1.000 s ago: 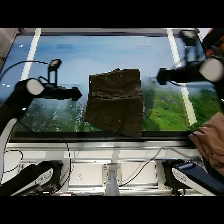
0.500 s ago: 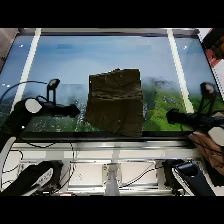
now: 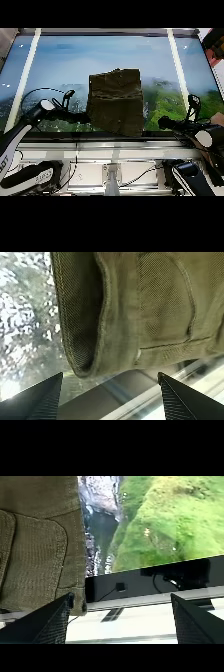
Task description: Fold the clothes and pants, and hang the long-sleeved shirts on hangers.
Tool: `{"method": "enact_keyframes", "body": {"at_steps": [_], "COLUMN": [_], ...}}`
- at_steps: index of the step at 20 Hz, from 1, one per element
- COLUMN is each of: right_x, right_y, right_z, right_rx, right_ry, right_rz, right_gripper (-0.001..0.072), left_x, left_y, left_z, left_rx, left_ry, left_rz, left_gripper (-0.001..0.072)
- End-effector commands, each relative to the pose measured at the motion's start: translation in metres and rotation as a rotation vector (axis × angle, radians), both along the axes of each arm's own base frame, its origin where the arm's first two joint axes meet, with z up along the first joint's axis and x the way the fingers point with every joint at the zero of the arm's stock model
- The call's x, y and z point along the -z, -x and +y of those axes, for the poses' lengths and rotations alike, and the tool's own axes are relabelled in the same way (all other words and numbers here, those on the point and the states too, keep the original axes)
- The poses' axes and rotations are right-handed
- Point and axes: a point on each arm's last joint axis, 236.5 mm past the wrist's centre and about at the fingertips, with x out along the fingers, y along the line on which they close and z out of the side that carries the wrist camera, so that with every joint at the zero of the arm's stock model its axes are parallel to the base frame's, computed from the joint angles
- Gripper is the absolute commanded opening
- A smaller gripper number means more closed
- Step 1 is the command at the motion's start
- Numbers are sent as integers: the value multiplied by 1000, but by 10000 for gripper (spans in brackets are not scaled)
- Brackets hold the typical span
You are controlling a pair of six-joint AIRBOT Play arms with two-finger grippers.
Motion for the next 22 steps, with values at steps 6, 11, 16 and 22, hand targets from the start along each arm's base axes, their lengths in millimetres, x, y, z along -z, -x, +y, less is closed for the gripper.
{"method": "enact_keyframes", "body": {"at_steps": [6,11,16,22], "right_x": [4,40,76,64], "right_y": [-8,-16,-24,-21], "right_z": [1,20,35,41], "right_rx": [48,86,60,-45], "right_ry": [-26,-102,-142,-497], "right_rz": [-5,90,199,297], "right_gripper": [589,533,501,438], "left_x": [20,21,15,8], "left_y": [-12,-24,-28,-34], "left_z": [-10,-8,-15,-22], "left_rx": [-42,-81,-121,-163], "left_ry": [49,43,87,133], "left_rz": [12,-20,-10,-5], "left_gripper": [683,664,46,46]}}
